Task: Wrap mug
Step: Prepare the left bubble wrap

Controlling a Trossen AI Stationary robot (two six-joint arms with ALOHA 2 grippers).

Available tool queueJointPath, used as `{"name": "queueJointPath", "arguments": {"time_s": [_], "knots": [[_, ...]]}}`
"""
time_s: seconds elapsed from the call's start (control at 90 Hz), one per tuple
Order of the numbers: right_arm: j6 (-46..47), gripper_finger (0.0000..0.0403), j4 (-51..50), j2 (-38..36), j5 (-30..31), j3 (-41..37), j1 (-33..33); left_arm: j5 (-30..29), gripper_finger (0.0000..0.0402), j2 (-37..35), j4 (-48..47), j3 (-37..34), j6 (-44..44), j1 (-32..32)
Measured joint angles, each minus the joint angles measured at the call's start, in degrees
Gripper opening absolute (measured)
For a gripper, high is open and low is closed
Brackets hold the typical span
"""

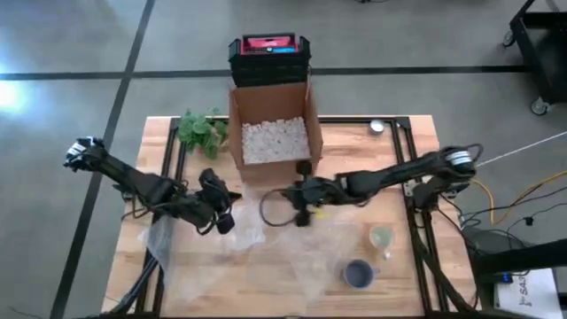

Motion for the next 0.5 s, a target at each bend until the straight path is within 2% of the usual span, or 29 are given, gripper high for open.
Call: {"name": "queueJointPath", "arguments": {"time_s": [0.089, 0.278, 0.389, 0.5], "knots": [[4.8, 0.0002, -5.1, -6.0, -3.5, -4.7, 2.0, 5.8, 0.0000, 0.5, -4.4, 1.5, -0.8, 0.0], [10.1, 0.0002, -4.7, -16.9, -4.0, -18.4, 7.8, 14.9, 0.0000, 1.0, -8.1, 0.4, -5.6, -0.6], [14.8, 0.0002, -3.3, -20.5, -4.1, -24.0, 10.5, 16.9, 0.0000, 2.4, -8.1, -0.2, -6.7, -2.5], [17.9, 0.0002, -3.2, -21.1, -2.9, -26.1, 12.6, 18.6, 0.0000, 6.0, -7.6, 1.4, -8.4, -5.8]]}}
